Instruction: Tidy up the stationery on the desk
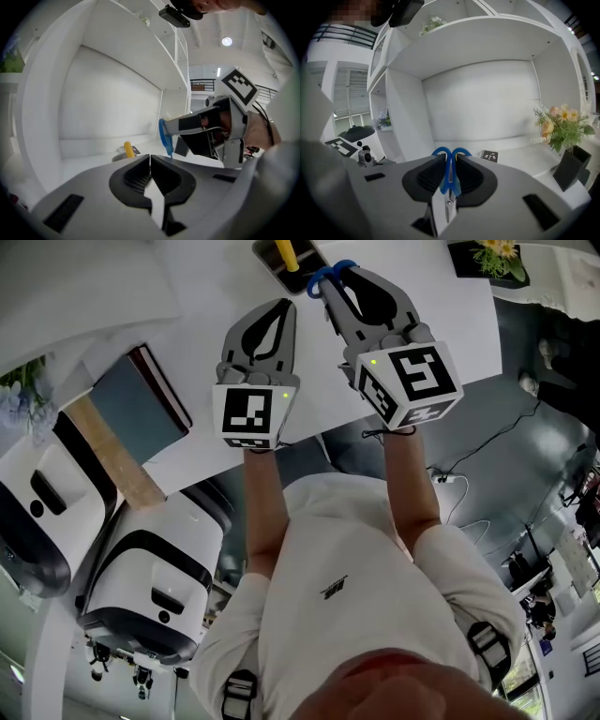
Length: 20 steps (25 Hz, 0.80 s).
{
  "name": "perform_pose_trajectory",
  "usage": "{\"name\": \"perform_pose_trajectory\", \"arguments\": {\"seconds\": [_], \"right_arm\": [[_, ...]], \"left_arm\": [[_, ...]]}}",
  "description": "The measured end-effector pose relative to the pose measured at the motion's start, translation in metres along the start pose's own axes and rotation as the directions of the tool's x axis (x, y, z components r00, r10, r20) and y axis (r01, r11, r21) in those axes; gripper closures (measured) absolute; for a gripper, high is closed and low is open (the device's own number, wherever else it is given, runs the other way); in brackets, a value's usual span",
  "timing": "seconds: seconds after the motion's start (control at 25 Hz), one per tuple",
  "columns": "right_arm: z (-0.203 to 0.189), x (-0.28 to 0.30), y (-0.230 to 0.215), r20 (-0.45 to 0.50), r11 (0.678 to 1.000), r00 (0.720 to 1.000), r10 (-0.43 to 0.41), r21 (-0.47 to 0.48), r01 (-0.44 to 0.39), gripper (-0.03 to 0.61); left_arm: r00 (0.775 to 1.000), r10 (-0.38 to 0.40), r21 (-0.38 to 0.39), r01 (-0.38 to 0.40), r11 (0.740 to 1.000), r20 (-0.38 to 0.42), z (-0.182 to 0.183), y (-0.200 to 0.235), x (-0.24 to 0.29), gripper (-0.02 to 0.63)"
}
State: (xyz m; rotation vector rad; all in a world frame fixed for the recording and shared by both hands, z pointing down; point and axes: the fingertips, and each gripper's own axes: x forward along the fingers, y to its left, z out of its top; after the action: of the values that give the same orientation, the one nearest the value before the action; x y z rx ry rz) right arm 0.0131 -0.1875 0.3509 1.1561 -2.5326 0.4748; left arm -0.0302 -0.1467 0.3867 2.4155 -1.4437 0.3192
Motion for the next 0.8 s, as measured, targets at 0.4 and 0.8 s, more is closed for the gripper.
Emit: {"name": "perform_pose_trajectory", "arguments": {"seconds": [0.4,0.8], "right_arm": [[0.031,0.026,0.001,0.117,0.998,0.992,0.055,-0.01,-0.054,0.522],[0.015,0.052,0.001,0.12,0.998,0.991,0.063,-0.018,-0.061,0.522]], "left_arm": [[0.999,0.038,0.01,-0.038,0.999,0.018,0.015,0.011,0.002,0.614],[0.997,0.073,-0.009,-0.073,0.997,0.015,0.012,0.026,0.002,0.614]]}}
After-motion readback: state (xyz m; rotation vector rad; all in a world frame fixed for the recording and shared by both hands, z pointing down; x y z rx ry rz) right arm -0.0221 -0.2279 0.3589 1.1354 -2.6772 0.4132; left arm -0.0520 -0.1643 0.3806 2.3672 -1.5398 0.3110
